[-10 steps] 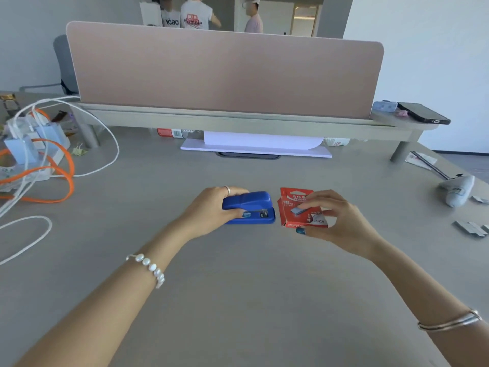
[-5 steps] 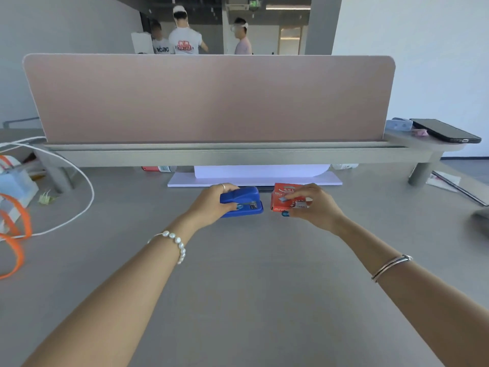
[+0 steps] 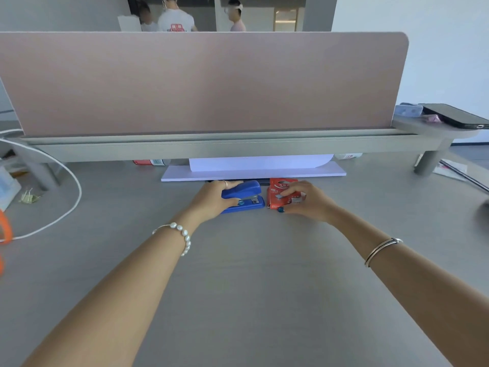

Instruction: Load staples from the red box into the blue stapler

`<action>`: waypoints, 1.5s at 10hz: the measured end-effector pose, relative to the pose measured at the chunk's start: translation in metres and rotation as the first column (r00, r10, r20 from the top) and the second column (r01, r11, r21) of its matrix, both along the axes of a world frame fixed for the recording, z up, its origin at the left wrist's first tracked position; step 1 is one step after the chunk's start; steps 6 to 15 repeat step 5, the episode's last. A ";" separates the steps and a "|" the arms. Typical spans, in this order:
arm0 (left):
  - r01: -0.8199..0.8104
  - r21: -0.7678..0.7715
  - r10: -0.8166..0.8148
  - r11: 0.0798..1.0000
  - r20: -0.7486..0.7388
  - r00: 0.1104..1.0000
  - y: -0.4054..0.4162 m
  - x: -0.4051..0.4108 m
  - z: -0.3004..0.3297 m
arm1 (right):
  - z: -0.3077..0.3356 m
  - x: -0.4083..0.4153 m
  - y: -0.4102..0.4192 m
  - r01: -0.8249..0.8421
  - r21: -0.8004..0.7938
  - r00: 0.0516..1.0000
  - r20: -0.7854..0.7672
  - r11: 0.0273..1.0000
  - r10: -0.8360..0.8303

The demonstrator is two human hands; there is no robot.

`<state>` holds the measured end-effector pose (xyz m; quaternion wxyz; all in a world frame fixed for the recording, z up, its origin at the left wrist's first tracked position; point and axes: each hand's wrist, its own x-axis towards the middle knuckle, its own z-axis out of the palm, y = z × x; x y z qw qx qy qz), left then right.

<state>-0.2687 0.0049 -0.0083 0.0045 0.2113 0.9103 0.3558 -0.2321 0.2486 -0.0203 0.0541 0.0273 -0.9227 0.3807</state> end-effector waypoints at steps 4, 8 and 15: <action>-0.036 -0.507 -0.008 0.861 -0.085 0.996 0.005 0.011 0.015 | 0.011 0.030 -0.006 0.041 0.031 0.990 -0.136 0.999 -0.037; -0.086 -0.430 0.043 0.899 -0.109 0.993 0.004 0.023 0.022 | 0.022 0.043 -0.005 0.057 -0.024 0.988 -0.143 0.998 -0.060; -0.086 -0.430 0.043 0.899 -0.109 0.993 0.004 0.023 0.022 | 0.022 0.043 -0.005 0.057 -0.024 0.988 -0.143 0.998 -0.060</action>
